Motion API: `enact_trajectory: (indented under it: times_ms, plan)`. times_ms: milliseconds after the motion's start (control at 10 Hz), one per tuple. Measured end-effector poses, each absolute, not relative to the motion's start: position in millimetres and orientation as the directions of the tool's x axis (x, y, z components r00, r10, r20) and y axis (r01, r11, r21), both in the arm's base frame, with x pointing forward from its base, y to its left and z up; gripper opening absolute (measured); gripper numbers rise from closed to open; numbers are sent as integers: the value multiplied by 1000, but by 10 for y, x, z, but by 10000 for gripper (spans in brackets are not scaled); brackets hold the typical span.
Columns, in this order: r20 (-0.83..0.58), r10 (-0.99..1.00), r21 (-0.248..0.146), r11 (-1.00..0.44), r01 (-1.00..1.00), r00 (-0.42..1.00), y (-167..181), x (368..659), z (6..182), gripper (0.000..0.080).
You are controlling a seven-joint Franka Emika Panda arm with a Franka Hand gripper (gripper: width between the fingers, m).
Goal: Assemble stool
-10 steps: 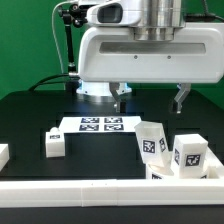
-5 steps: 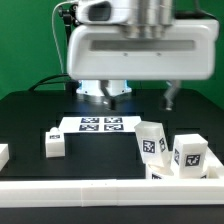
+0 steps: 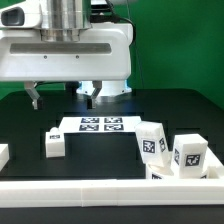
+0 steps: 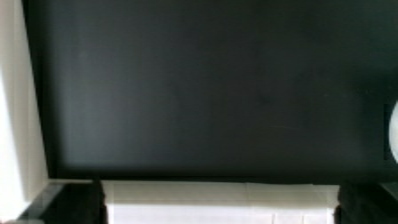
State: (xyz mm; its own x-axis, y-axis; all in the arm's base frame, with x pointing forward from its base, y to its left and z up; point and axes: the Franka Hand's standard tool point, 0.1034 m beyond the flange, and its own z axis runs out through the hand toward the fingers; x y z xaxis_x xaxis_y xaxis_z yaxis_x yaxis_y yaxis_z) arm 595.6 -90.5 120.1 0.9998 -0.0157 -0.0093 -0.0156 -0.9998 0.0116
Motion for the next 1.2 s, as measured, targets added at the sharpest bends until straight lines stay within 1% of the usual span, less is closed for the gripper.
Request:
enact_trajectory:
  times_ms: [200, 300, 400, 500, 600, 800, 900, 1100, 1200]
  plan:
    - [-9, -15, 12, -1000, -14, 1000, -902, 5956, 1198, 648]
    - [-11, -28, 5, -1000, -28, 1000, -925, 5934, 1152, 648]
    - [-21, -64, -7, -998, -65, 998, -1009, 5858, 1011, 648]
    - [-6, -60, 10, -998, -60, 998, -1138, 5707, 836, 648]
    - [-16, -65, 18, -998, -65, 998, -1219, 5507, 671, 648]
    - [-35, -57, 38, -998, -55, 998, -1417, 5246, 412, 648]
    - [-63, -68, 28, -997, -66, 996, -1387, 5237, 412, 648]
    - [-65, -65, 28, -998, -63, 996, -1382, 5250, 410, 648]
    - [-147, -66, 5, -998, -66, 987, -1326, 5193, 401, 648]
